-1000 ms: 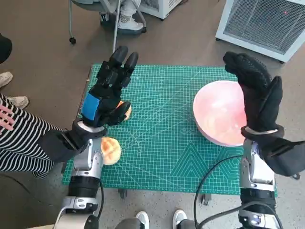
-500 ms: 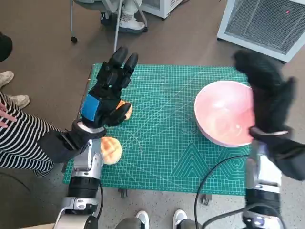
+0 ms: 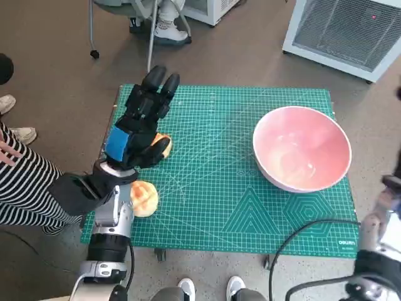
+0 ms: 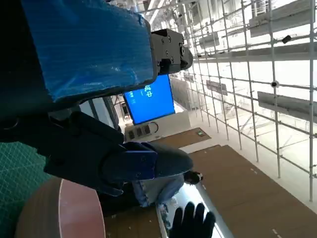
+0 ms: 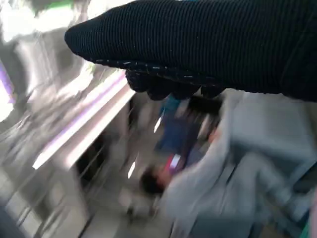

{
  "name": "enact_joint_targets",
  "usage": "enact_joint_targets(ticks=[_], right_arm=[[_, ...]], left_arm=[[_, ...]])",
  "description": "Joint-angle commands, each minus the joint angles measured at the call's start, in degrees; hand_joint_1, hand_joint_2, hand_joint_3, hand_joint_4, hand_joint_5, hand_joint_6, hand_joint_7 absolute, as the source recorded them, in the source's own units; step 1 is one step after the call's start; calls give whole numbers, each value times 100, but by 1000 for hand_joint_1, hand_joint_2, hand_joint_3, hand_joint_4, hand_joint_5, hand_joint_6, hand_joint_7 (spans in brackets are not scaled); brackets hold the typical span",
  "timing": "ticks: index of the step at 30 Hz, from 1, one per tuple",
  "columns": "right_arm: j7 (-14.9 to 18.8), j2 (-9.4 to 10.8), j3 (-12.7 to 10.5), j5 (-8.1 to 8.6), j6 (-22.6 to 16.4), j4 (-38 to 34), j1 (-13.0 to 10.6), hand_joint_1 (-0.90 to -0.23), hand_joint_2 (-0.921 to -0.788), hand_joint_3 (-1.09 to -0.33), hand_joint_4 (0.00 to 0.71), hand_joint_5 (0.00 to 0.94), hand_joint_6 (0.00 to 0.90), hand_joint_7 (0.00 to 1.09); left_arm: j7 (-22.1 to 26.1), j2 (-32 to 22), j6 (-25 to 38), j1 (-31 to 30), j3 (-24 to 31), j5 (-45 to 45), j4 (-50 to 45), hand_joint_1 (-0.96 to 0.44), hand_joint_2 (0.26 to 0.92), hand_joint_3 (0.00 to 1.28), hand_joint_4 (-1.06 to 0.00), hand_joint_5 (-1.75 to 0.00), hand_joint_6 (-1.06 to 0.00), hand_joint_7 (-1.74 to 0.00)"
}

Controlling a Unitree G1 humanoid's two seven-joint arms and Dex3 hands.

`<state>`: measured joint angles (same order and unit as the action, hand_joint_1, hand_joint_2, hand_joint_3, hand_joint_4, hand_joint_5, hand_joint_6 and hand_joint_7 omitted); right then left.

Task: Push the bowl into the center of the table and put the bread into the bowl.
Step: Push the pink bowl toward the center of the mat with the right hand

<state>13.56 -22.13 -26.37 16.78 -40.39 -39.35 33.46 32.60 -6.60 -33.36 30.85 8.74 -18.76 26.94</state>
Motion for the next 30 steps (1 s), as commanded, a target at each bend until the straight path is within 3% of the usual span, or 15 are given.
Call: enact_joint_targets(ticks=[1, 6, 13, 19, 30], right_arm=[[-75, -235, -205, 80, -51, -1192, 310, -727, -921, -895, 62, 0, 6, 507], [4, -410, -357, 208, 178, -2136, 552, -703, -921, -909, 37, 0, 4, 495], [90, -494, -449, 284, 500, -2883, 684, -665, -921, -929, 2, -1, -1, 417], [-21, -399, -501, 300, 809, -3190, 758, -647, -921, -937, -1, -1, 0, 400], [-391, 64, -451, 290, 1429, -3439, 1022, -651, -921, -940, 45, 20, 42, 407]], left_arm=[[45, -30, -72, 38, 43, -68, 77, -765, 921, 430, -97, -2, 1, -275], [46, -36, -95, 28, 44, -53, 66, -761, 921, 438, -99, -3, 0, -279], [118, -115, -104, -8, 99, -90, 42, -765, 921, 451, -98, -2, 1, -261], [210, -191, -97, -40, 183, -162, 55, -767, 921, 462, -85, -1, 1, -224], [240, -320, -185, -104, 244, -186, 153, -770, 921, 479, -78, 0, -1, -213]])
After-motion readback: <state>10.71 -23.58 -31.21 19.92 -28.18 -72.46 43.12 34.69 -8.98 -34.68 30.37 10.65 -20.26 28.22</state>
